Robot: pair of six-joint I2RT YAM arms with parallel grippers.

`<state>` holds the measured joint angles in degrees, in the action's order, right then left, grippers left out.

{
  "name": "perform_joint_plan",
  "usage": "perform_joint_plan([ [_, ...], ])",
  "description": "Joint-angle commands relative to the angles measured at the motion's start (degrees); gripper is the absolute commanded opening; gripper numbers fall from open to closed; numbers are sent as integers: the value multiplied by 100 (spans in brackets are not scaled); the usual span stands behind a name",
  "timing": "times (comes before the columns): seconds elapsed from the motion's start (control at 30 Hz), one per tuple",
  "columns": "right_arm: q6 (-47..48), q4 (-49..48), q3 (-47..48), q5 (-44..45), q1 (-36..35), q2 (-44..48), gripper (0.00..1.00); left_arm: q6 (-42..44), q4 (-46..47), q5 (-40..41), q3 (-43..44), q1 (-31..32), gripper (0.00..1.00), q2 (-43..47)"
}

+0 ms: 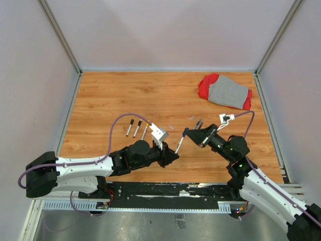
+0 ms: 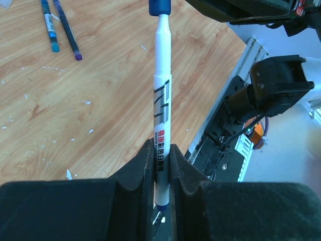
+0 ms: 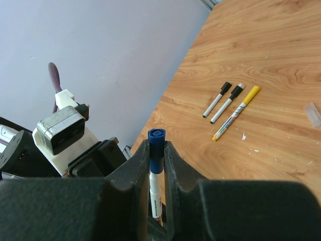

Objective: Insert the pens into the pen caps
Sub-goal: Insert the pen cap onto the pen.

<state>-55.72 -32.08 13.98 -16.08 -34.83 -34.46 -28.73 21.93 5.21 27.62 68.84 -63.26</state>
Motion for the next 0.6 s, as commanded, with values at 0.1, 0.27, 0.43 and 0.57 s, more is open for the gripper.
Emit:
perform_joint_plan([
  [0.1, 66, -54, -21, -367, 65, 57, 1, 18, 280, 111, 85, 51, 1, 61],
  [0.27, 92, -50, -94, -407, 30, 56, 1, -1, 303, 111, 136, 56, 0, 75],
  [0.43, 155, -16, -145, -390, -67, 53, 1, -50, 326, 149, 182, 51, 0, 88],
  [0.57, 167, -26, -223, -353, -162, 40, 1, -138, 400, 258, 196, 55, 1, 115],
])
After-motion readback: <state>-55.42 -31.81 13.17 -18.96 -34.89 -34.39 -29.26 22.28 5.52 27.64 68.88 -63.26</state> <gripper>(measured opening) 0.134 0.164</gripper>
